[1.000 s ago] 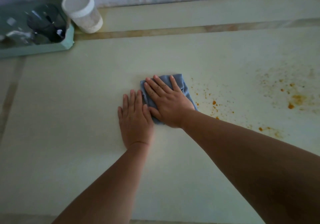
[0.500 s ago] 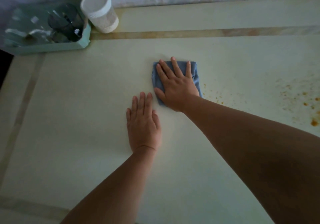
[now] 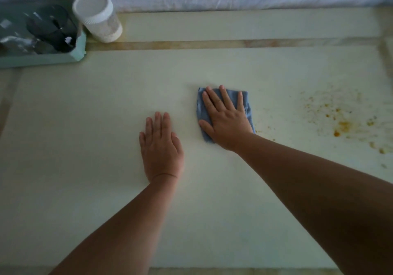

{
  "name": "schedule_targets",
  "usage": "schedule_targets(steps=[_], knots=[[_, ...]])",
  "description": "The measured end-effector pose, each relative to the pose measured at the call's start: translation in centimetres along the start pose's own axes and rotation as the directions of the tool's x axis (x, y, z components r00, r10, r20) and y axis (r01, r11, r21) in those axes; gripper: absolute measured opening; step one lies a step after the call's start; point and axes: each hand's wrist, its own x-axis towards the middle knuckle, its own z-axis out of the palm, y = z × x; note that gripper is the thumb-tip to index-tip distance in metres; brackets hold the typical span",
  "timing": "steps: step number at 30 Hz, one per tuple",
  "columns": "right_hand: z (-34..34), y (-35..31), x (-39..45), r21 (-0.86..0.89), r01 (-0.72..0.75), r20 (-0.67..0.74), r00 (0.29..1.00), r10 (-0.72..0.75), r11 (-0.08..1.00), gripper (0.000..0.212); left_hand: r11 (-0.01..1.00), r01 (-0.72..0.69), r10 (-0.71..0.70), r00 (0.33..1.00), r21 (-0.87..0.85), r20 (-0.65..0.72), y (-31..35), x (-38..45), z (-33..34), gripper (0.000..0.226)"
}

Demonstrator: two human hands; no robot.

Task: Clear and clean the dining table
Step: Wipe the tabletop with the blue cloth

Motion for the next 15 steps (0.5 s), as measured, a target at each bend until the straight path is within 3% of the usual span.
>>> schedule_targets(steps=[9, 15], knots=[[0.8, 1.3, -8.1, -0.056, 0.112, 0.045, 0.993, -0.109, 0.992, 0.076, 1.0, -0.006, 0.006, 0.999, -0.012, 0.045, 0.3, -0.1, -0.5, 0.056], [0.6, 2.4, -7.9, -0.055, 0.189, 0.053, 0.981, -0.186, 0.981, 0.078, 1.0, 0.001, -0.001, 1.0, 0.02, 0.028, 0.6, 0.0, -0.1, 0.053]])
